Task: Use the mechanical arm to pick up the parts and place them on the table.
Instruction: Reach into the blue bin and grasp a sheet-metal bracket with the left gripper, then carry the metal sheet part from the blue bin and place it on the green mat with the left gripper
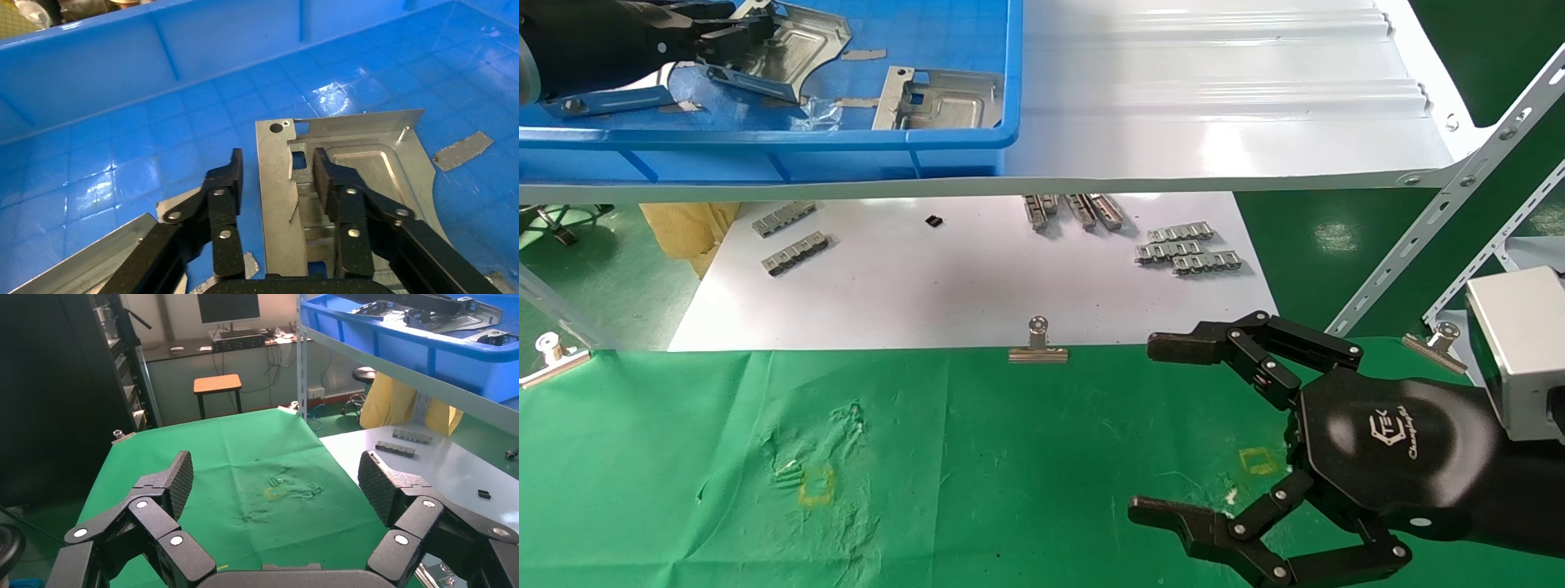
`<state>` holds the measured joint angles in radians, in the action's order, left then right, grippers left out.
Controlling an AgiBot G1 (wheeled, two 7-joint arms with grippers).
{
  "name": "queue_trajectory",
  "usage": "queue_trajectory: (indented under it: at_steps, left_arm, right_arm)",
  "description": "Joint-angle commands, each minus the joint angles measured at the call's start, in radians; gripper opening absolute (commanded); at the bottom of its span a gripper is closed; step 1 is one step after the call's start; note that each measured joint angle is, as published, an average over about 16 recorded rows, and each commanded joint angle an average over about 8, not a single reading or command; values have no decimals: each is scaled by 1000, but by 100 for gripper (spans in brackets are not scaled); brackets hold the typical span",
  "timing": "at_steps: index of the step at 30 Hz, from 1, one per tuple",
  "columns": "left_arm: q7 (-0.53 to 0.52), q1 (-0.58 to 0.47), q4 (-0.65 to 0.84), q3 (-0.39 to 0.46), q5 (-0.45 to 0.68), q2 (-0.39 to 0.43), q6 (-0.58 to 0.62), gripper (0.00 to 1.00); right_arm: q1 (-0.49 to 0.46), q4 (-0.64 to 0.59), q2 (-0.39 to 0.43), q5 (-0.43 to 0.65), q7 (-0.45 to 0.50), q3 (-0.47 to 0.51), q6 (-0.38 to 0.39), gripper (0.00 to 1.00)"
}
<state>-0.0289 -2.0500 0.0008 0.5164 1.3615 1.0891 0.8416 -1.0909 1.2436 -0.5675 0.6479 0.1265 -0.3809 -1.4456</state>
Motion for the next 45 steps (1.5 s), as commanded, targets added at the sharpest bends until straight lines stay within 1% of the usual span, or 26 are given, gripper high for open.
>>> queue_trajectory:
  at_steps: [1, 9, 14, 19, 28, 31, 34, 37, 42, 45]
  left_arm:
    - [-1, 0, 1, 0, 0, -1, 1, 0]
    - [-1, -5, -6, -8, -11, -7, 10, 0]
    - [16, -13, -30, -26, -38, -14, 78, 0]
    - [57, -15, -66, -50, -77, -32, 231, 0]
    - [186, -8, -146, -61, -114, -72, 633, 0]
    - [235, 6, -186, -54, -125, -84, 724, 0]
    - [277, 39, -265, -33, -151, -104, 763, 0]
    - [301, 97, -389, 5, -211, -146, 770, 0]
    - [303, 212, -607, 97, -357, -264, 766, 0]
    - [321, 255, -662, 158, -393, -323, 755, 0]
  right_arm:
    - [0, 0, 0, 0, 0, 0, 0, 100]
    - [0, 0, 0, 0, 0, 0, 0, 100]
    - [0, 0, 0, 0, 0, 0, 0, 100]
    - [0, 0, 0, 0, 0, 0, 0, 100]
    - [0, 0, 0, 0, 0, 0, 0, 100]
    - [0, 0, 0, 0, 0, 0, 0, 100]
    - [0, 0, 0, 0, 0, 0, 0, 100]
    - [0, 0, 0, 0, 0, 0, 0, 100]
    - [0, 0, 0, 0, 0, 0, 0, 100]
    - [0, 0, 0, 0, 0, 0, 0, 100]
